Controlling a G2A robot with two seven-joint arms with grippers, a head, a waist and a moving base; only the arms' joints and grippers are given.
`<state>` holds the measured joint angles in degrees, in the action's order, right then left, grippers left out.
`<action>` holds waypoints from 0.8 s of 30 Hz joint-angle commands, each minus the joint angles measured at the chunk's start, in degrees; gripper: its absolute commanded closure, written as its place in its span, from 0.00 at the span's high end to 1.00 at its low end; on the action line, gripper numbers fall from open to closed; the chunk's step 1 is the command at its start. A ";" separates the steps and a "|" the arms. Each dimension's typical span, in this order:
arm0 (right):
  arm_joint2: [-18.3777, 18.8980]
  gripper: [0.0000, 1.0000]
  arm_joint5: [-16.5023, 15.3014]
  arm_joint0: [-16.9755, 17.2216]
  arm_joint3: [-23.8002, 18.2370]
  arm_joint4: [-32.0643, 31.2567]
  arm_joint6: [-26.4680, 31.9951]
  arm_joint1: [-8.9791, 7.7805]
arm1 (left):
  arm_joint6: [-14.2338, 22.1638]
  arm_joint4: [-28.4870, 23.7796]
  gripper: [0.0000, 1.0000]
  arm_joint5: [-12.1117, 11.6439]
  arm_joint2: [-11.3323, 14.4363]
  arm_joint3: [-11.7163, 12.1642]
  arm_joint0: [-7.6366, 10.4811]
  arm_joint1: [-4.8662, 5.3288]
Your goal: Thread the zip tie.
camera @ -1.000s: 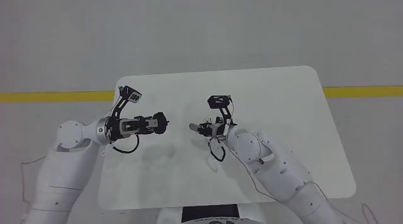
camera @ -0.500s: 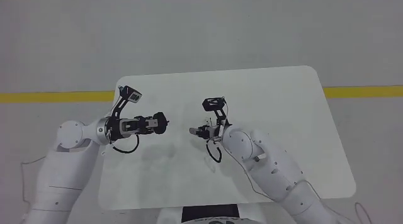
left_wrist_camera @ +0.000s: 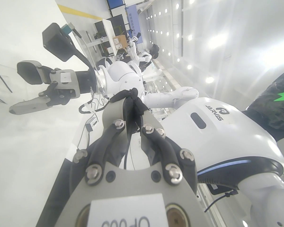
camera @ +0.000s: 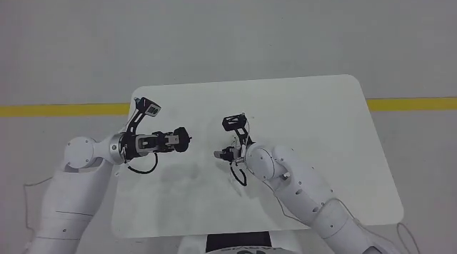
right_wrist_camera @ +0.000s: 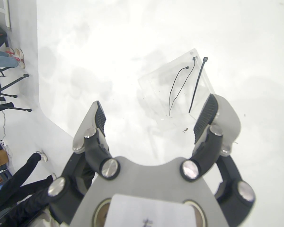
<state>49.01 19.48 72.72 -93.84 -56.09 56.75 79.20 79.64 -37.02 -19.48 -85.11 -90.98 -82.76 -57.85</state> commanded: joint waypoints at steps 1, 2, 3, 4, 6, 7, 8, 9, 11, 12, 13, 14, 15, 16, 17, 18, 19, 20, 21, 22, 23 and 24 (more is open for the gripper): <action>0.01 1.00 0.00 0.01 -0.01 0.02 0.00 -0.01 | 0.00 0.00 0.00 0.00 0.00 0.00 0.00 0.00; 0.02 1.00 -0.08 0.11 0.09 0.00 -0.33 -0.01 | 0.00 0.00 0.00 0.00 0.00 0.00 0.00 0.00; 0.02 1.00 -0.34 0.42 0.50 -0.23 -1.27 -0.04 | 0.00 0.00 0.00 0.00 0.00 0.00 0.00 0.00; -0.07 1.00 -0.60 0.53 0.73 -0.51 -1.55 -0.05 | 0.00 0.00 0.00 0.00 0.00 0.00 0.00 0.00; -0.54 1.00 -1.23 0.38 0.96 -1.33 -1.30 -0.05 | 0.00 0.00 0.00 0.00 0.00 0.00 0.00 0.00; -0.73 1.00 -1.28 0.27 1.06 -1.66 -1.12 -0.03 | 0.00 0.00 0.00 0.00 0.00 0.00 0.00 0.00; -0.92 1.00 -1.21 0.14 1.20 -1.94 -0.97 0.01 | 0.00 0.00 0.00 0.00 0.00 0.00 0.00 0.00; -1.14 1.00 -0.96 -0.05 1.41 -2.25 -0.91 0.08 | 0.00 0.00 0.00 0.00 0.00 0.00 0.00 0.00; -1.42 1.00 -0.66 -0.33 1.74 -2.30 -1.00 0.22 | 0.00 0.00 0.00 0.00 0.00 0.00 0.00 0.00; -1.52 1.00 -0.40 -0.56 2.01 -2.38 -1.22 0.32 | 0.00 0.00 0.00 0.00 0.00 0.00 0.00 0.00; -1.63 1.00 -0.18 -0.73 2.24 -2.53 -1.41 0.39 | 0.00 0.00 0.00 0.00 0.00 0.00 0.00 0.00; -1.74 1.00 -0.01 -0.87 2.44 -2.60 -1.54 0.46 | 0.00 0.00 0.00 0.00 0.00 0.00 0.00 0.00; -1.77 0.98 0.00 -1.06 2.78 -2.68 -1.75 0.56 | 0.00 0.00 0.00 0.00 0.00 0.00 0.00 0.00; -1.75 0.84 0.00 -1.18 3.03 -2.78 -1.95 0.63 | 0.00 0.00 0.00 0.00 0.00 0.00 0.00 0.00; -1.74 0.78 0.00 -1.24 3.21 -2.86 -2.12 0.71 | 0.00 0.00 0.00 0.00 0.00 0.00 0.00 0.00; -1.73 0.71 0.00 -1.28 3.34 -2.88 -2.23 0.79 | 0.00 0.00 0.00 0.00 0.00 0.00 0.00 0.00; -1.66 0.65 0.00 -1.32 3.49 -2.96 -2.38 0.86 | 0.00 0.00 0.00 0.00 0.00 0.00 0.00 0.00; -1.52 0.55 0.00 -1.34 3.79 -3.28 -2.54 0.96 | 0.00 0.00 0.00 0.00 0.00 0.00 0.00 0.00; -1.46 0.50 0.00 -1.34 3.96 -3.53 -2.59 1.04 | 0.00 0.00 0.00 0.00 0.00 0.00 0.00 0.00; -1.38 0.50 0.00 -1.34 4.16 -3.83 -2.61 1.13 | 0.00 0.00 0.00 0.00 0.00 0.00 0.00 0.00; -1.26 0.49 0.00 -1.32 4.43 -4.23 -2.65 1.26 | 0.00 0.00 0.00 0.00 0.00 0.00 0.00 0.00; -1.17 0.49 0.00 -1.29 4.62 -4.61 -2.67 1.37 | 0.00 0.00 0.00 0.00 0.00 0.00 0.00 0.00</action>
<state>47.75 19.48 71.40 -89.41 -60.34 54.10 80.46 79.64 -37.02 -19.48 -85.11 -90.98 -82.76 -57.85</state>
